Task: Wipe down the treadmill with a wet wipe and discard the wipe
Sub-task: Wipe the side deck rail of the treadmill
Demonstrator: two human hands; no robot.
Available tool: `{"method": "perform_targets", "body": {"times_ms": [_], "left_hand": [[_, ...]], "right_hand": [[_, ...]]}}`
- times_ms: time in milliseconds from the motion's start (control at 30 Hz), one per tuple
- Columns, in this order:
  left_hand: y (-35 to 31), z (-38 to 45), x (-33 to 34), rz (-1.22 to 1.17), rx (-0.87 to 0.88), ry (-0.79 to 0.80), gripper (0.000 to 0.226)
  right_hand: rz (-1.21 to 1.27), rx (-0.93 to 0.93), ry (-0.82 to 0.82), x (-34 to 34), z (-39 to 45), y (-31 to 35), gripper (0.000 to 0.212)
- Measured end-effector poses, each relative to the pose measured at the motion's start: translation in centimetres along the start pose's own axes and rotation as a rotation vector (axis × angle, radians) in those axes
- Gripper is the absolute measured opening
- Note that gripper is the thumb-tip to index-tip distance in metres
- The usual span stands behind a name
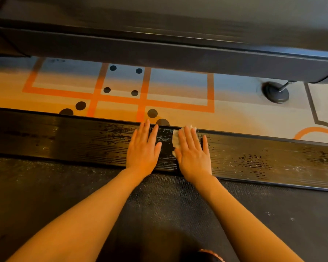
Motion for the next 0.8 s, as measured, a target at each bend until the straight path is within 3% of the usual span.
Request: {"method": "perform_targets", "body": {"times_ms": [133,333,667,800], "left_hand": [[0.0,-0.5,0.5,0.068,0.042,-0.004,0.063],[0.1,-0.7,0.8,0.101,0.032,-0.037,0.062],[0.0,-0.6,0.6,0.107,0.042,-0.04,0.062],[0.0,-0.6,0.7,0.094,0.048,-0.043,0.061]], "right_hand": [[0.044,0.01,-0.026,0.2,-0.1,0.2,0.063],[0.064,0.044,-0.083,3.2,-7.4,0.6,0.065],[0.065,0.109,-0.05,-0.3,0.4,-1.6,0.06],[0.094,0.121,-0.113,0.6,-1.9,-0.8,0.061]]}}
Point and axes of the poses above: each hand's wrist, its own z-axis towards the middle knuckle, its own x-axis out of the palm, y = z × x, the point moved 6 cm from there along z, towards the middle knuckle, and after that the axes turned 4 degrees about z, right-handed, at the moved point
